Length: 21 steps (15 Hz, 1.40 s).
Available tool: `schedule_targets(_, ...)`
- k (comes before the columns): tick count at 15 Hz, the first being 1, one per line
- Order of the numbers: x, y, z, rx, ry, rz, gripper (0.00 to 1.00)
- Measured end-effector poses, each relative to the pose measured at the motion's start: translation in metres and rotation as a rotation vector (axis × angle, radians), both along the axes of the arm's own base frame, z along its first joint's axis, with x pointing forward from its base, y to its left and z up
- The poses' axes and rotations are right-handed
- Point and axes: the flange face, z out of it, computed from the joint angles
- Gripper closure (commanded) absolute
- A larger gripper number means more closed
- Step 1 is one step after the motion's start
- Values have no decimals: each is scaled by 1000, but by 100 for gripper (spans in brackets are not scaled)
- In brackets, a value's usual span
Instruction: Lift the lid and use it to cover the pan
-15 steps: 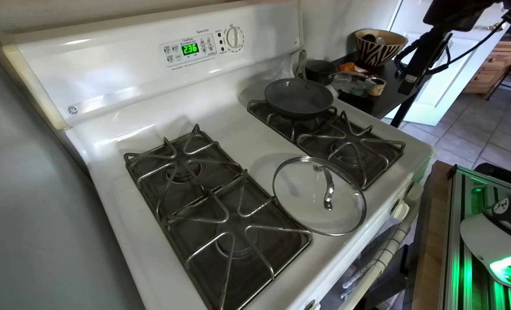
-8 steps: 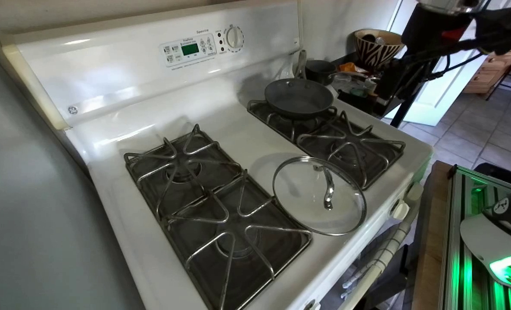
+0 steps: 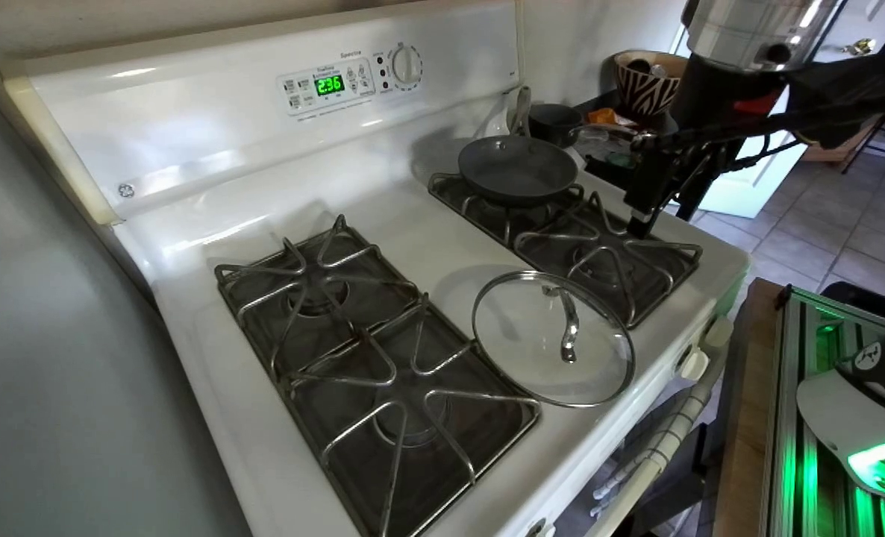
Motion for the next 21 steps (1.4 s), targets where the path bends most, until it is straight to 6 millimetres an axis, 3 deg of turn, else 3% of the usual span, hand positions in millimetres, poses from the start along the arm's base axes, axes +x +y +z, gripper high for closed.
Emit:
schedule_targets(5, 7, 5, -6, 4, -26, -48, 0)
schedule_targets(16, 37, 56, -64, 31, 18, -144, 0)
schedule_targets(19, 48, 66, -73, 37, 48, -160, 5)
schedule_targets(21, 54, 71, -78, 42, 63, -169, 17)
